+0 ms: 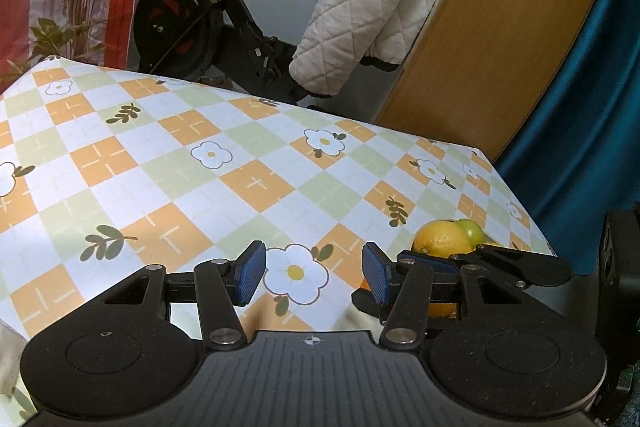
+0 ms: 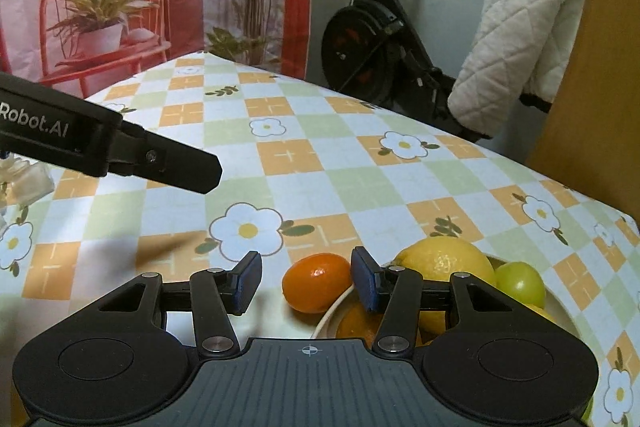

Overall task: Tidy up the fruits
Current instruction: 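Move the left gripper to the second small orange and close on it, then carry the second orange in the left gripper over the plate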

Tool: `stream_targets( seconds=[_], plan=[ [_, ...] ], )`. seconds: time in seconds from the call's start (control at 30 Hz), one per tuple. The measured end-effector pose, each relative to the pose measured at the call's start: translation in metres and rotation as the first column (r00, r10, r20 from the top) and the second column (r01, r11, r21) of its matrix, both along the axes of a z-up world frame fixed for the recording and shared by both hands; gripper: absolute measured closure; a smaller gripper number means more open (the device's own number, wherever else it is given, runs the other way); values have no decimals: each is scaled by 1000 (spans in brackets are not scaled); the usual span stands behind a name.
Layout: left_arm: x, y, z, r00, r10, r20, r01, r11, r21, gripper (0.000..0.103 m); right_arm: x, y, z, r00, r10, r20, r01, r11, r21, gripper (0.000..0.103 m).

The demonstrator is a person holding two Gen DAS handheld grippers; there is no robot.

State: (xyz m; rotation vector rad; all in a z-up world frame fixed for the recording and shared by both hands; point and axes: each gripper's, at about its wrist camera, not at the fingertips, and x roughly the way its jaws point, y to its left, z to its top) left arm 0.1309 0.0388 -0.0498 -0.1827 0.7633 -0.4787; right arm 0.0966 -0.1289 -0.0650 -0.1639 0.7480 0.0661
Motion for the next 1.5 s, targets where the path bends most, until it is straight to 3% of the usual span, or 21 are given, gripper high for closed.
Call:
stream_targets(
  seconds=[0.17,0.67,0.8,1.03,1.1,1.5],
  plan=[
    [1,1,-3,1000,-5,-11,5,1000,-3,48,-1,4,-7,999,23,-37,-22,999,33,65],
    [1,-15,-32,991,-76,-109,74,997,-24,48,-14,14,-12,999,39,-29,-37,996,77,69],
    [4,-16,-39,990,-62,-126,58,998,-36,62,-14,17,-15,999,43,-27,-41,996,85,70],
    [13,-12,-46,991,-35,-133,28,998,-57,63,-8,19,-16,999,39,-11,-38,996,81,67],
    [13,-12,-45,991,-34,-131,27,998,-61,69,-5,19,-16,999,38,-5,-37,996,80,65],
    [14,-9,-45,991,-51,-120,43,997,-70,69,11,23,-22,999,39,-13,-37,994,102,65]
  ],
)
